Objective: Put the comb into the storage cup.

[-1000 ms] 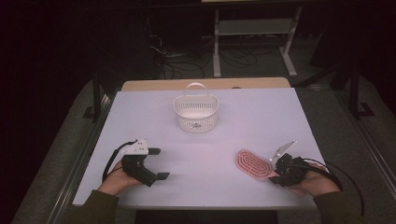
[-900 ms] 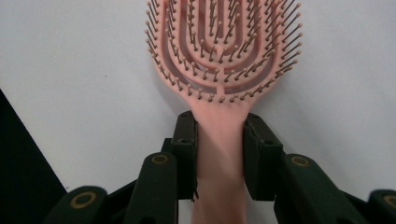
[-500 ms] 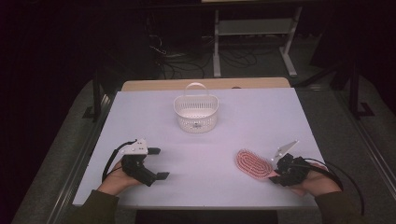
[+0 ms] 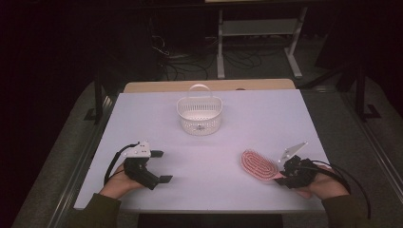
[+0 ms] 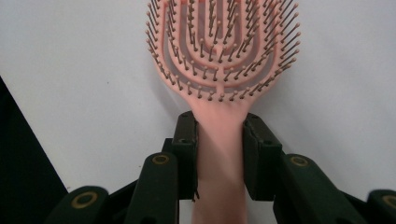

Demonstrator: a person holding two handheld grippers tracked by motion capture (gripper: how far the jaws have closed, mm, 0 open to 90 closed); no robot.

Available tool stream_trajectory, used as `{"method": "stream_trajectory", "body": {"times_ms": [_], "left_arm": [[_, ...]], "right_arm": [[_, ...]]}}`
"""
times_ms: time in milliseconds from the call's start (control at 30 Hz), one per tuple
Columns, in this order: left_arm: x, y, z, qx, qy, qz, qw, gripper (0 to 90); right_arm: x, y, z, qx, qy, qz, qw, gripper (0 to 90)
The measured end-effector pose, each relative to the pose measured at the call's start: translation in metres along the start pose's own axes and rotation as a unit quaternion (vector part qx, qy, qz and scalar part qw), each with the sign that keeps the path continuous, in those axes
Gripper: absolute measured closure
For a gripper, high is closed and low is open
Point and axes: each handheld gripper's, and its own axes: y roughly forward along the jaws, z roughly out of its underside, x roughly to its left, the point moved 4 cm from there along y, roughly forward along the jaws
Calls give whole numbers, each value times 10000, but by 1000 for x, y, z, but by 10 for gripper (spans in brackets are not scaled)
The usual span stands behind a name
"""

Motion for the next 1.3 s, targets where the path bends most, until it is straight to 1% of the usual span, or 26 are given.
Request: {"method": "stream_trajectory", "body": {"times_ms": [67,200,400,433,467,600,733,1000,1100,1300], "left_arm": [[0,0,0,-3,-12,-8,10000,2],[0,1,0,6,-13,0,10000,2],[0,1,1,13,-24,2,10000,2],[0,1,1,15,-24,4,10000,2],[0,1,1,18,-24,5,10000,2],[0,2,1,31,-22,11,10000,2],[0,3,1,35,-30,8,10000,2],[0,2,1,25,-60,20,10000,2],[0,3,1,32,-86,43,9999,2],[0,3,1,43,-98,37,9999,2]], "right_arm": [[0,-2,-2,-98,11,1,10000,687],[-1,-4,-4,-180,5,-2,9998,688],[0,-7,-15,-391,-26,-37,9992,688],[0,-7,-17,-434,-70,-51,9990,687],[1,-7,-18,-456,-44,-51,9989,687],[2,-6,-24,-555,-78,-75,9984,687],[3,-4,-30,-706,-95,-150,9973,687],[5,-4,-48,-986,-139,-213,9948,687],[6,-4,-53,-1056,-161,-171,9941,687],[7,-2,-60,-1145,-156,-206,9931,687]]}}
